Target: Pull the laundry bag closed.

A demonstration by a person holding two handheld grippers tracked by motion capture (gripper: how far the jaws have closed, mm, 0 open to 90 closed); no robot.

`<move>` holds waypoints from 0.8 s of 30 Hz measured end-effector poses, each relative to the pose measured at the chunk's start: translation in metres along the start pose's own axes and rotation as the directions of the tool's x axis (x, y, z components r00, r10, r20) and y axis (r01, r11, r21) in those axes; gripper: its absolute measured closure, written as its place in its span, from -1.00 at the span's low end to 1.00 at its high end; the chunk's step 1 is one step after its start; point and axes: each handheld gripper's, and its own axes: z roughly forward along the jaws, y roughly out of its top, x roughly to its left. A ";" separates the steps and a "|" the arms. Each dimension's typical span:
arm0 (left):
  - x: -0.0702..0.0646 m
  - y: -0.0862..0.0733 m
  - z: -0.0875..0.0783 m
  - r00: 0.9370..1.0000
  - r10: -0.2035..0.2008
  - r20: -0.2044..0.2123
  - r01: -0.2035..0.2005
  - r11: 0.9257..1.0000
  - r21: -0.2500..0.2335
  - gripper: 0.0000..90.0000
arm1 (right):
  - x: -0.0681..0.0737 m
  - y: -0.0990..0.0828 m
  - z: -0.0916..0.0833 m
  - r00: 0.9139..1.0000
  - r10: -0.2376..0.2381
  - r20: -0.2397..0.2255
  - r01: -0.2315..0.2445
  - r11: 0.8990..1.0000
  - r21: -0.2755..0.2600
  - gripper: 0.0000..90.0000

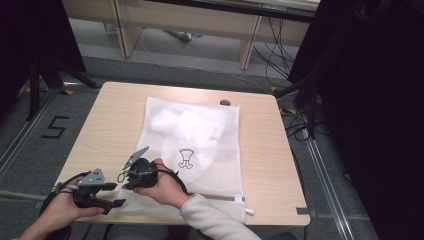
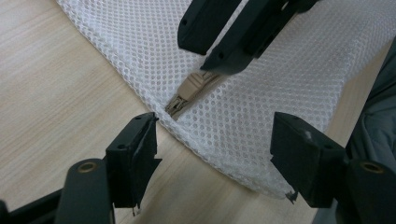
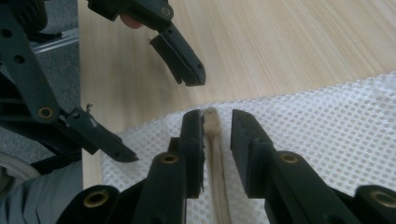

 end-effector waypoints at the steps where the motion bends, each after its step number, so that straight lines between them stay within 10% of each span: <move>1: 0.000 0.000 0.000 1.000 0.000 0.006 0.000 1.000 0.000 -0.30 | 0.001 0.001 0.002 1.000 0.008 -0.002 -0.008 1.000 0.005 0.66; 17: 0.003 0.001 -0.001 0.999 0.034 0.009 -0.034 0.999 0.010 -0.30 | 0.001 0.005 0.016 1.000 0.000 0.001 0.000 1.000 0.029 0.81; 24: 0.001 0.001 0.002 0.998 -0.043 0.036 0.043 0.999 -0.012 -0.26 | 0.004 0.009 0.003 1.000 -0.023 0.003 0.023 1.000 0.020 0.81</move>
